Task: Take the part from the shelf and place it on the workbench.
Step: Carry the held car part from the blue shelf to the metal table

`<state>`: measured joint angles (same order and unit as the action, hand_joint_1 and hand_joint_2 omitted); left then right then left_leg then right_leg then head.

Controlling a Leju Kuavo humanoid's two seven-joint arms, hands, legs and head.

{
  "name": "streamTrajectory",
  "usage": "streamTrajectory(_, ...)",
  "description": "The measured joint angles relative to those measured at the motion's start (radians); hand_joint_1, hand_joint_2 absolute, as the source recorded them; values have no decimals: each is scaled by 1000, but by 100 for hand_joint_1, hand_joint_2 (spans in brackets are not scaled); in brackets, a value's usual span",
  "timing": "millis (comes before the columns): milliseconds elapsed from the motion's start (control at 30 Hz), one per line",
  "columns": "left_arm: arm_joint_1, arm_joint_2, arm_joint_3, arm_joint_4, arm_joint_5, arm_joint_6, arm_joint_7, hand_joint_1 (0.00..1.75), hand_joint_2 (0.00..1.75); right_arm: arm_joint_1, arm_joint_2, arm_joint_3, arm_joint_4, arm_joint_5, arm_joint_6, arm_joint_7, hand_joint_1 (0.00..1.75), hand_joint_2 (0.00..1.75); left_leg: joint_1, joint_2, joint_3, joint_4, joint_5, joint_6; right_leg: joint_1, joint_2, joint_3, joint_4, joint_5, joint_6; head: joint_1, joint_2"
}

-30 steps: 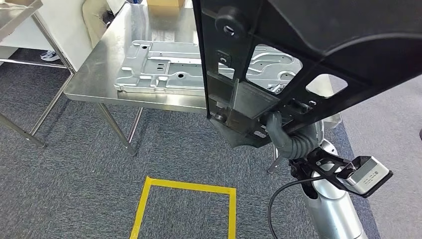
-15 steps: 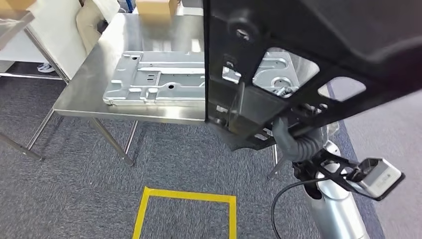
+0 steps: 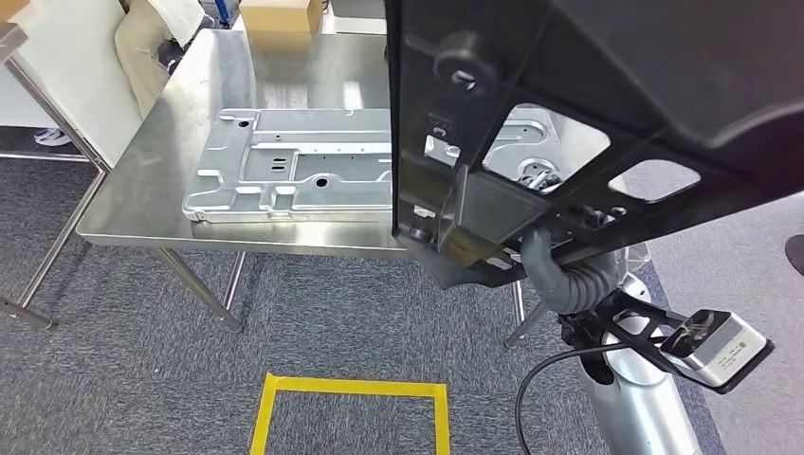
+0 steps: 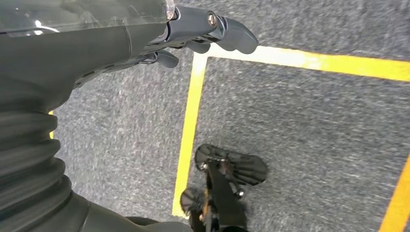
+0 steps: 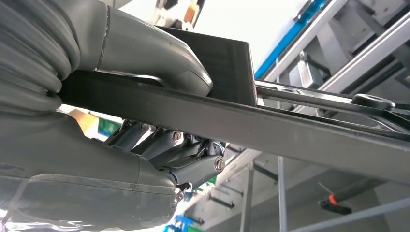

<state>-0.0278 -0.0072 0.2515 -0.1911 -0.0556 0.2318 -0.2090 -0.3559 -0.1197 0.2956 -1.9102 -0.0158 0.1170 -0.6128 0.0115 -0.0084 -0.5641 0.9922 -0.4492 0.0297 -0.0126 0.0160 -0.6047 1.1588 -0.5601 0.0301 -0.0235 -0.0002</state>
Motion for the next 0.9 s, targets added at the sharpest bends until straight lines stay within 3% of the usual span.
streamTrajectory(67, 0, 1, 0, 0, -3, -1, -1, 0, 175, 2, 0, 0, 0, 8, -9, 2, 175, 175, -1, 2, 12, 0, -13, 3, -2, -5, -81, 115, -35, 5, 0, 0)
streamTrajectory(100, 1, 1, 0, 0, -3, -1, 0, 0, 175, 3, 0, 0, 1, 10, -11, 3, 175, 175, -2, 3, 20, 0, -20, 3, -3, -5, -103, 130, -26, 6, 1, 0)
streamTrajectory(133, 1, 1, 0, 0, -4, -1, 1, 0, 175, 5, 0, -1, 1, 11, -12, 3, 175, 175, -2, 3, 31, 0, -28, 2, -2, -6, -106, 106, 4, 4, 1, 0)
streamTrajectory(200, 3, 0, 0, 0, -4, -1, 2, 0, 175, 6, -1, -3, 1, 11, -12, 3, 175, 175, -3, 3, 55, 0, -47, -3, 2, -11, -70, -25, 102, -8, 2, 0)
streamTrajectory(233, 3, 0, 0, 0, -4, -1, 2, 0, 175, 6, -1, -4, 1, 11, -13, 3, 175, 175, -4, 3, 66, 0, -56, -7, 6, -15, -50, -87, 130, -14, 1, 0)
streamTrajectory(300, 1, -1, 0, 0, -4, -1, 2, 0, 175, 7, 0, -6, 2, 10, -16, 1, 175, 175, -6, 4, 76, 1, -69, -19, 14, -20, -32, -145, 145, -27, 2, 0)
streamTrajectory(400, -1, 0, 0, 0, -6, -1, 2, 0, 175, 8, -3, -8, 1, 13, -29, -8, 175, 175, -8, 5, 89, 15, -80, -36, 10, -15, -11, -155, 138, -44, 3, 0)
streamTrajectory(467, -1, 1, 0, 0, -7, -1, 2, 0, 175, 5, -4, -8, -3, 14, -35, -17, 175, 175, -6, 5, 58, 82, -103, -44, 5, -13, 11, -162, 131, -53, -2, 0)
streamTrajectory(567, -3, 1, 0, 0, -8, -1, 2, 0, 175, 8, -4, -8, -7, 9, -32, -20, 175, 175, -1, 5, -59, 262, -169, -56, 7, -9, 30, -164, 112, -58, -6, 0)
streamTrajectory(600, -2, 1, 0, 0, -9, -1, 2, 0, 175, 10, -4, -8, -8, 7, -31, -19, 175, 175, -1, 5, -87, 286, -172, -58, 7, -6, 38, -164, 105, -58, -6, 0)
streamTrajectory(633, 0, 1, 0, 0, -10, -1, 2, 0, 175, 12, -4, -8, -8, 5, -30, -18, 175, 175, 0, 5, -98, 273, -151, -58, 7, -2, 48, -164, 98, -57, -6, 0)
streamTrajectory(667, 2, 1, 0, 0, -11, -1, 2, 0, 175, 14, -4, -7, -8, 5, -31, -17, 175, 175, 0, 5, -91, 223, -107, -56, 7, 1, 59, -164, 89, -56, -6, 0)
streamTrajectory(700, 4, 1, 1, 0, -12, -1, 2, 0, 175, 14, -4, -7, -9, 6, -34, -17, 175, 175, 0, 5, -74, 152, -52, -52, 7, 3, 71, -164, 81, -54, -6, 0)
streamTrajectory(767, 4, 2, 2, 0, -15, -1, 2, 0, 175, 14, -4, -7, -10, 9, -44, -16, 175, 175, -5, 5, -46, 49, 9, -43, 8, 5, 87, -164, 66, -46, -6, 0)
streamTrajectory(900, 2, 3, 4, 0, -17, -1, 2, 0, 175, 15, -4, -7, -17, 13, -59, -8, 175, 175, -8, 4, -30, 14, 19, -20, 9, 6, 87, -148, 61, -24, -2, 0)
